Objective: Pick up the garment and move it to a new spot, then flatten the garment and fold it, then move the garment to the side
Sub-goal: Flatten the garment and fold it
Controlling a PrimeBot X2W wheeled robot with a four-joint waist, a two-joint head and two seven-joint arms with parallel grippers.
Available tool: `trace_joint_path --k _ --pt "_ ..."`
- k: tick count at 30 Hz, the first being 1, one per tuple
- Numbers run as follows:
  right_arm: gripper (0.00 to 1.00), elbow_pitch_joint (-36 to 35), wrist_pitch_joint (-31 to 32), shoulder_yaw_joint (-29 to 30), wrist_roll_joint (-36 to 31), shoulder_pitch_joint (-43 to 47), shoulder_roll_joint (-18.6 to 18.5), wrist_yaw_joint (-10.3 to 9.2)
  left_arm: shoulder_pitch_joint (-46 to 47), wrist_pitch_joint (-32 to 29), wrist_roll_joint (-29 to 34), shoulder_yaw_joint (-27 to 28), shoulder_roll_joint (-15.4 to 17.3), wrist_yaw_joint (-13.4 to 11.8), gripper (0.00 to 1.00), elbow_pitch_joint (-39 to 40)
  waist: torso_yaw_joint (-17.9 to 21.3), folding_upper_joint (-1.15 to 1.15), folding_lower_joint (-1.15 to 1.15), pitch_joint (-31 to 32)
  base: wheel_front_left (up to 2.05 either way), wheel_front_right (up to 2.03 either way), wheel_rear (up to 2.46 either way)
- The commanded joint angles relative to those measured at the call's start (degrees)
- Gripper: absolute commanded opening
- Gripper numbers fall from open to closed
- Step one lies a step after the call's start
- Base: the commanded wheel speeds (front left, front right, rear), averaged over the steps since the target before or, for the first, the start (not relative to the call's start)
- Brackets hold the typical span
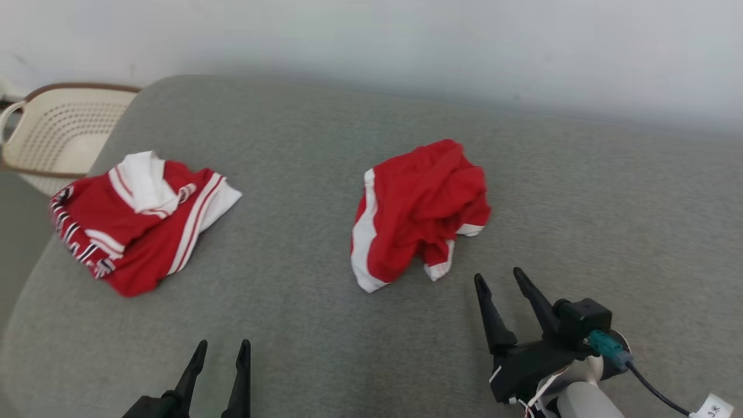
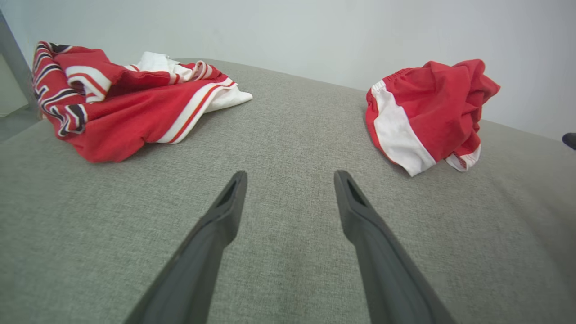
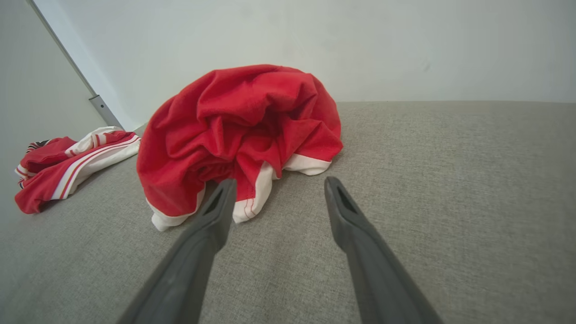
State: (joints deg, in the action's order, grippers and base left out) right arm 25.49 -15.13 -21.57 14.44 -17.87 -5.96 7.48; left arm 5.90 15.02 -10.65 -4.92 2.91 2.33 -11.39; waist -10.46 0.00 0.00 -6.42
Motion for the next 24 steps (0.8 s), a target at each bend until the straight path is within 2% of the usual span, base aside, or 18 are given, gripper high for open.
trace_joint_path --k 1,9,16,17,18,19,21,24 --pt "1.00 1.02 -0.04 0.42 0.40 -0.50 -0.06 0.02 0.03 0.23 -0.21 -0.08 -0.03 -0.17 1.00 0.02 -5.66 0.00 0.00 -2.41 0.00 0.00 0.00" --pt "1.00 6.05 -0.04 2.17 0.46 -3.12 0.19 0.02 -0.09 0.23 -0.70 -0.61 -0.03 0.26 1.00 -0.09 -10.97 0.00 0.00 -4.33 0.00 0.00 0.00" --pt "1.00 11.76 -0.03 4.93 -1.65 -6.75 0.12 0.02 0.99 0.23 -1.62 -2.03 -0.01 -0.35 1.00 0.44 -13.19 0.00 0.00 -6.19 0.00 0.00 0.00" --pt "0.97 14.17 -0.02 5.27 -2.22 -7.66 0.40 0.02 1.11 0.23 -1.86 -2.12 -0.01 -0.45 1.00 0.40 -13.29 0.00 0.00 -6.41 0.00 0.00 0.00" --pt "0.74 15.45 0.05 5.01 -2.00 -7.95 0.68 0.02 1.10 0.23 -2.46 -2.13 -0.01 -0.42 1.00 0.01 -13.28 0.00 0.00 -6.49 0.00 0.00 0.00" --pt "0.46 16.07 0.04 4.51 -2.14 -8.27 0.85 0.02 1.27 0.23 -2.48 -2.18 -0.01 -0.25 1.00 -0.31 -13.20 0.00 0.00 -6.64 0.00 0.00 0.00" --pt "0.00 15.77 0.03 4.24 -1.65 -8.98 0.75 0.02 1.72 0.23 -2.67 -2.09 -0.01 -0.26 1.00 -0.59 -12.91 0.00 0.00 -6.91 0.00 0.00 0.00" --pt "0.00 12.28 -0.02 4.15 -1.25 -9.62 -0.04 0.02 2.28 0.23 -2.94 -2.19 0.00 -0.27 1.00 -0.44 -12.12 0.00 0.00 -7.15 0.00 0.00 0.00"
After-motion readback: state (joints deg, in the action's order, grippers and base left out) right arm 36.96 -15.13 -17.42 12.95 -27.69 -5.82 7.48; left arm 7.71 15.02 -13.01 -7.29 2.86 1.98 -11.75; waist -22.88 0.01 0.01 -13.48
